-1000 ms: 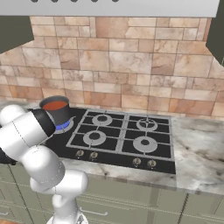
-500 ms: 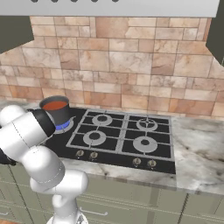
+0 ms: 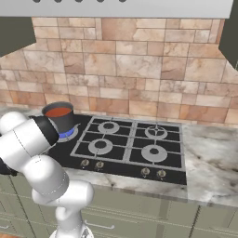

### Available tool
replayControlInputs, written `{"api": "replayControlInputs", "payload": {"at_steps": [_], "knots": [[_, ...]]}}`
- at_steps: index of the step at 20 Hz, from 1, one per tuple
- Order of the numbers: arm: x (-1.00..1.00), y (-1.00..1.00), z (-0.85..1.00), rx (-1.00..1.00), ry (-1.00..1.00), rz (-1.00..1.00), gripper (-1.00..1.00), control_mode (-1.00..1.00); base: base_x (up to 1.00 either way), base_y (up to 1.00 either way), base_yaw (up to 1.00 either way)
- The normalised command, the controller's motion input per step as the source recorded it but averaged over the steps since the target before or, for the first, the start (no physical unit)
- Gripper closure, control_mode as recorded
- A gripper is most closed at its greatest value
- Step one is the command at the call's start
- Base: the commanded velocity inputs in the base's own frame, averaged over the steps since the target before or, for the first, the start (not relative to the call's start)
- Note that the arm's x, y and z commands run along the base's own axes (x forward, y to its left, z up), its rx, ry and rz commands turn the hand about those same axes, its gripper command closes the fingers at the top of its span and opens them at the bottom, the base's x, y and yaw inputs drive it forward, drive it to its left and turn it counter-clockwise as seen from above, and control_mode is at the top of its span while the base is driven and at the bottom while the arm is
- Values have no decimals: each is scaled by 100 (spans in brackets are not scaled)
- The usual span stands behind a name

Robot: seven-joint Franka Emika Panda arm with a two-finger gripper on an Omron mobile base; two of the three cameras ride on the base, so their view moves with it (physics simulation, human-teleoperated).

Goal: Wait until the marinara sauce is simmered to a deep red color and then turn off the stove.

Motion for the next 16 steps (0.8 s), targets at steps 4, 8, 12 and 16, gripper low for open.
{"api": "replayControlInputs", "payload": {"at_steps": [4, 8, 12, 16], "knots": [[0, 0, 0, 0, 0, 0, 100, -100, 0, 0, 0], [0, 0, 0, 0, 0, 0, 100, -100, 0, 0, 0], [0, 0, 0, 0, 0, 0, 100, -100, 0, 0, 0], [0, 0, 0, 0, 0, 0, 100, -100, 0, 0, 0]]}}
